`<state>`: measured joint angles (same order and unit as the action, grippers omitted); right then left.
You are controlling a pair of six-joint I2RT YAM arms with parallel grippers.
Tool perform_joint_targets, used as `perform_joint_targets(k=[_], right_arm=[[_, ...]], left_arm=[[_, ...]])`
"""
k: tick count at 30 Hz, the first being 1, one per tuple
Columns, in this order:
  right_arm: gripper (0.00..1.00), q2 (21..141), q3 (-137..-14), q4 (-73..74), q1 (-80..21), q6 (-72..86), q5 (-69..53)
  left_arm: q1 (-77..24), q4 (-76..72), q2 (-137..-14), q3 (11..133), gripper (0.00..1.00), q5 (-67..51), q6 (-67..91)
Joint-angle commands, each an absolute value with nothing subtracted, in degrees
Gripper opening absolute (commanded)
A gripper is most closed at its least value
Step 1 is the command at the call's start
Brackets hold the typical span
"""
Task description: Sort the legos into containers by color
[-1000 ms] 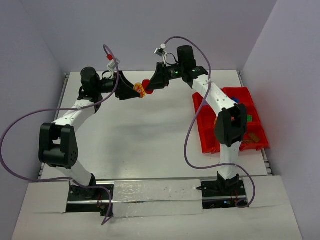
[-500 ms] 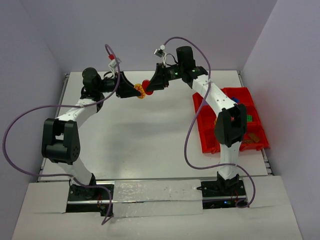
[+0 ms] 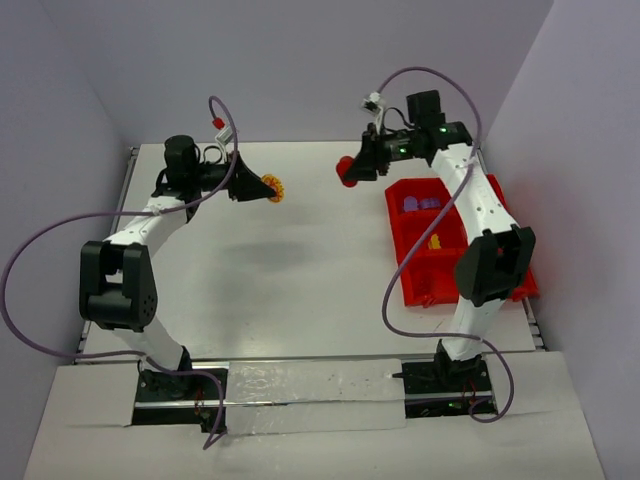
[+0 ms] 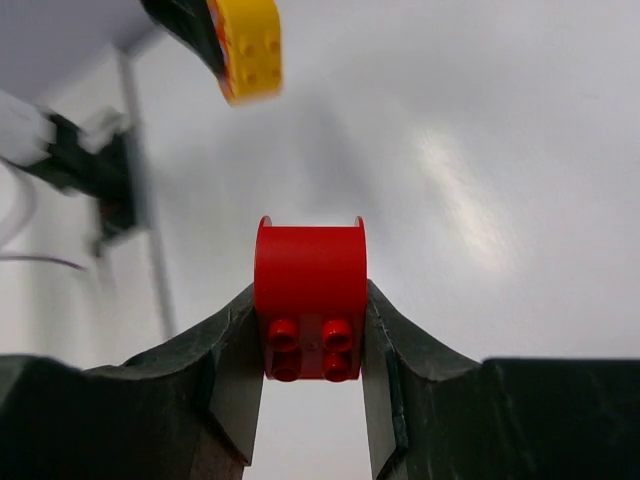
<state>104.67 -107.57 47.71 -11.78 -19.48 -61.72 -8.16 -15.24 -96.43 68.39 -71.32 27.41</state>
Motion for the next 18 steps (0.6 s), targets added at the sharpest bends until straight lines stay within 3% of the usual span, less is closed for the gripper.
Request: perform_joint_targets(k=[1,4,9,18], right_arm=[[0.00,97.04,-103.41,75.31,-6.92,-46.82,-49.10],[0.00,87.46,-87.90,76.82,-2.63,-57.65,-36.45],[0.00,80.02,-75.89,77.08,2.52,-65.79,-23.94],[0.00,79.97,-71.90,73.22,6.94,-68.47,-16.62]], left_arm=[[-9.43,11.00,-91.91,73.37,0.00,-58.71,1.76],[-10.46,12.40,-90.71,72.52,0.00,-51.52,-3.34],[-11.57,13.12,-92.20,74.41,0.00,-49.98,-3.84],[-13.80,13.71,-93.08,75.94,0.00,-49.13,-5.36]])
